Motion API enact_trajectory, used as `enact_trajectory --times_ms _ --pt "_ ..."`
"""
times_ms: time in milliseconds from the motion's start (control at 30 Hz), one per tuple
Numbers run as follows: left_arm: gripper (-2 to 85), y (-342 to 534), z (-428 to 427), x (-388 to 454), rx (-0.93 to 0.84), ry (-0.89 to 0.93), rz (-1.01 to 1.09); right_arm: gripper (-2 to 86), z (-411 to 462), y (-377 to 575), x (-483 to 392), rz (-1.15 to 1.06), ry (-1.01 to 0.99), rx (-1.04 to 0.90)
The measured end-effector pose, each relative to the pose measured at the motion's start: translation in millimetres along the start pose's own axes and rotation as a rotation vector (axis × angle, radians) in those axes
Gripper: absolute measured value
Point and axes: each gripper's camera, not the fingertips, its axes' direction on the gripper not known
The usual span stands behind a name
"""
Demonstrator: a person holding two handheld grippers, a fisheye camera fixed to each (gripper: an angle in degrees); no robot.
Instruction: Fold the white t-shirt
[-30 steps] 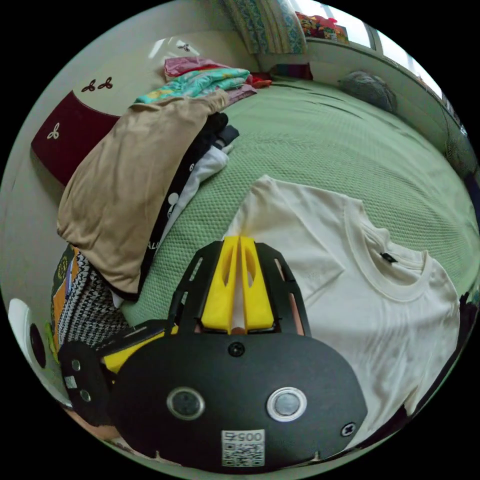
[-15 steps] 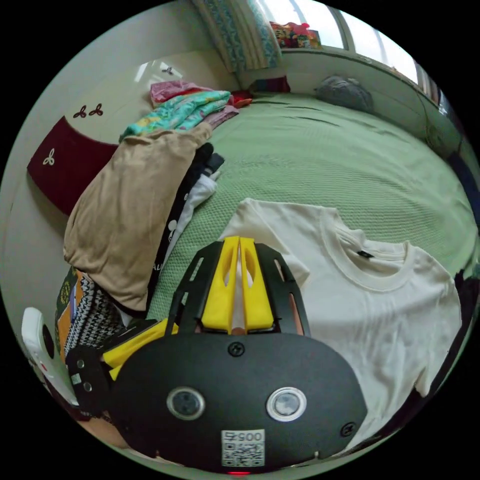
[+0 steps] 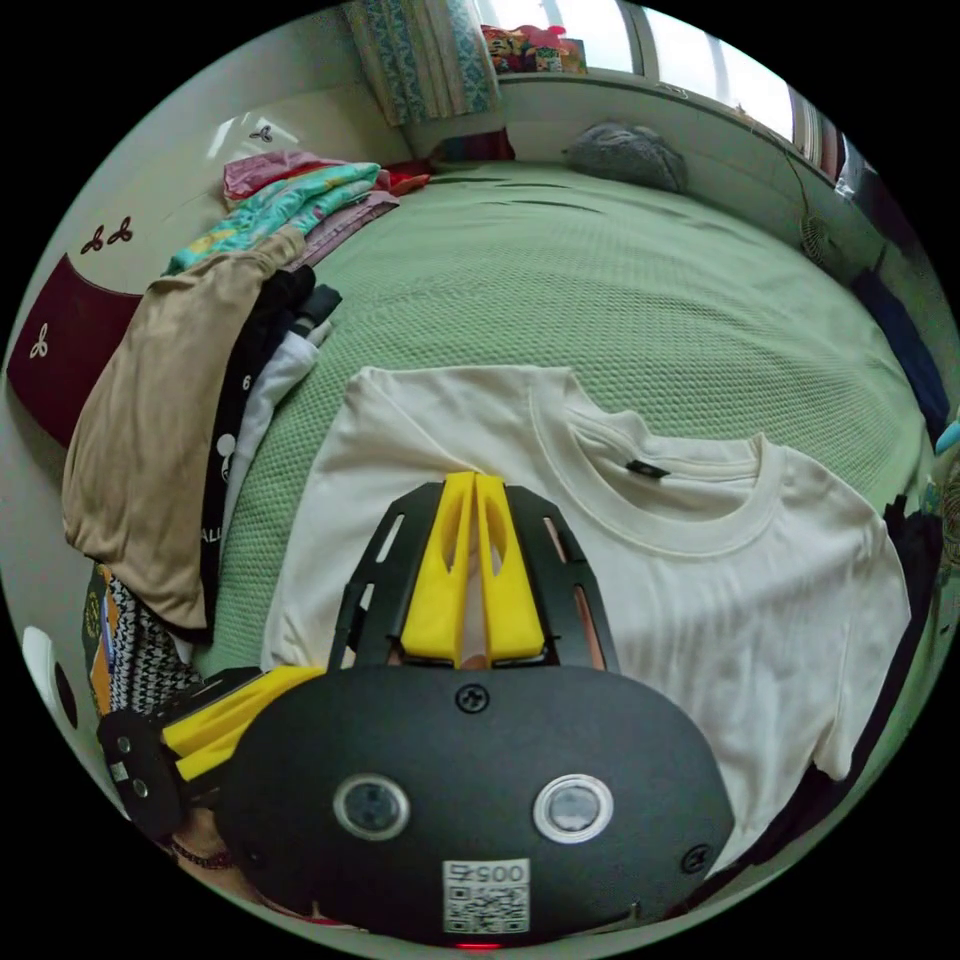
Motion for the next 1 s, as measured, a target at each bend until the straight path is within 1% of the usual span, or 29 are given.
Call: enact_trajectory --times_ms 133,200,333,500,600,667,733,833,1000 --pt "4.9 10 -4 5 0.017 -0.009 0.009 -1.0 -11 6 -3 0.011 -0.028 0.008" --pt "5.0 20 -11 11 0.069 -0.037 0.035 -1.0 -22 10 -5 0.026 -0.038 0.03" --pt "5.1 31 -12 20 0.089 -0.101 0.045 -1.0 -41 24 -22 -0.015 -0.077 0.044" --pt "5.0 41 -6 33 0.071 -0.109 0.027 -1.0 -27 44 -40 -0.079 0.013 -0.032" --pt "4.8 49 -3 38 0.079 -0.103 0.006 -1.0 -27 58 -44 -0.124 0.047 0.039" --pt "4.8 55 -3 41 0.097 -0.098 -0.006 -1.0 -33 61 -46 -0.134 0.04 0.048" --pt "4.7 61 -2 44 0.112 -0.101 -0.018 -1.0 -51 64 -48 -0.142 0.058 0.068" --pt "4.7 71 1 54 0.126 -0.129 -0.006 -1.0 -87 68 -49 -0.121 0.025 0.138" --pt "4.5 85 4 73 0.135 -0.14 0.048 -1.0 -126 93 -43 -0.071 0.013 0.157"
